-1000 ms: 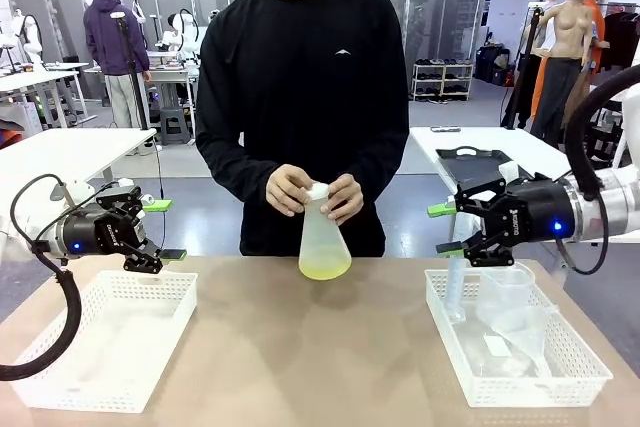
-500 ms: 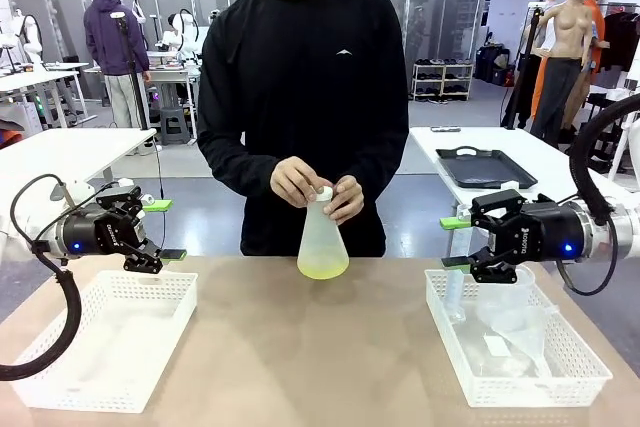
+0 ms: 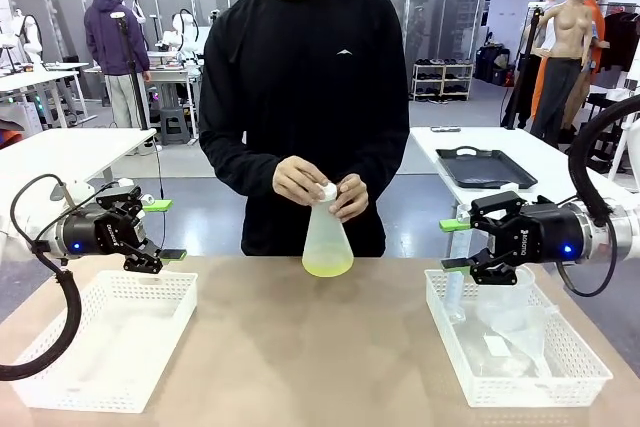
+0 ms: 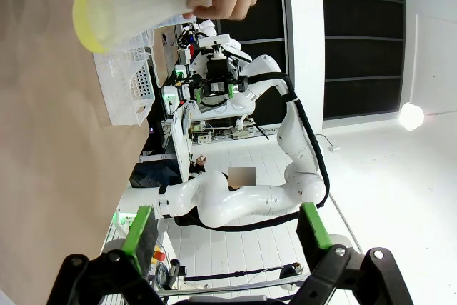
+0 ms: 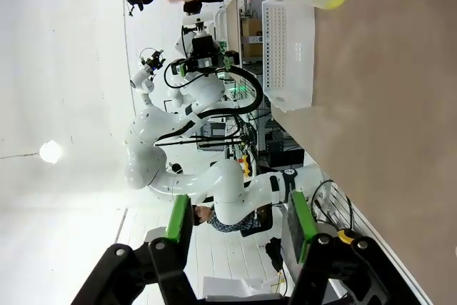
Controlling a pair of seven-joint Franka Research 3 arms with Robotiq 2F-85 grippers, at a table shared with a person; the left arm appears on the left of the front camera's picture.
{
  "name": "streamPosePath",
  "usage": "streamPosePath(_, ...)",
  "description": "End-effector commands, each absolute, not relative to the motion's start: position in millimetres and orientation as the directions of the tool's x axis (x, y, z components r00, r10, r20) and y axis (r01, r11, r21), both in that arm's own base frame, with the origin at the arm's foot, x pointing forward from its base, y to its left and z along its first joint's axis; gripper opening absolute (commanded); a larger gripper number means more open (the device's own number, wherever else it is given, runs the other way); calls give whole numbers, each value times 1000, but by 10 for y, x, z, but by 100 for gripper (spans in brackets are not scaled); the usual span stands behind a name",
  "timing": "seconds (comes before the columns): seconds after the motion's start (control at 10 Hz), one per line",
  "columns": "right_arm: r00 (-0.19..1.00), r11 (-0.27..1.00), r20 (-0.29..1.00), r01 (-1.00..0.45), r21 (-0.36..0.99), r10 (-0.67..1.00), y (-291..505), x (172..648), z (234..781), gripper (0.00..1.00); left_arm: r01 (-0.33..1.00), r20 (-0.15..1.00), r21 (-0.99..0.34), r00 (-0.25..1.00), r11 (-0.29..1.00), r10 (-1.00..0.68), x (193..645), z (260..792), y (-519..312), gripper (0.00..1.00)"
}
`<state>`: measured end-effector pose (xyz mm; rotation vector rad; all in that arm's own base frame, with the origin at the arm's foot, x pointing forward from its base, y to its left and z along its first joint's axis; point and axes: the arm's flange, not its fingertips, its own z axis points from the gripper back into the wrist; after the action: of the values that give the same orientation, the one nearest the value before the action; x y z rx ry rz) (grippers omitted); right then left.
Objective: Prepare the solutions needed for the experiment.
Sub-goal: When the human places the Big flask in the center of the table, pick up the Big flask and place it in the left Organizing basket.
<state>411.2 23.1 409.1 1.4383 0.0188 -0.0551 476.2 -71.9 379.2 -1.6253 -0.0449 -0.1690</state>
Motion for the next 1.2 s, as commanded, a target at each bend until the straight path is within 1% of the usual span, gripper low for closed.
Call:
streamPosePath(0.0,999,123,-41,44,991,-23,229,4111,4109,68,128,133,-989,989,-69,-70,4755,3814,-725,100)
streamPosePath(1.1,999,123,-41,44,991,-23,229,4111,4109,68,128,133,-989,989,-69,-70,4755,3814,-725,100)
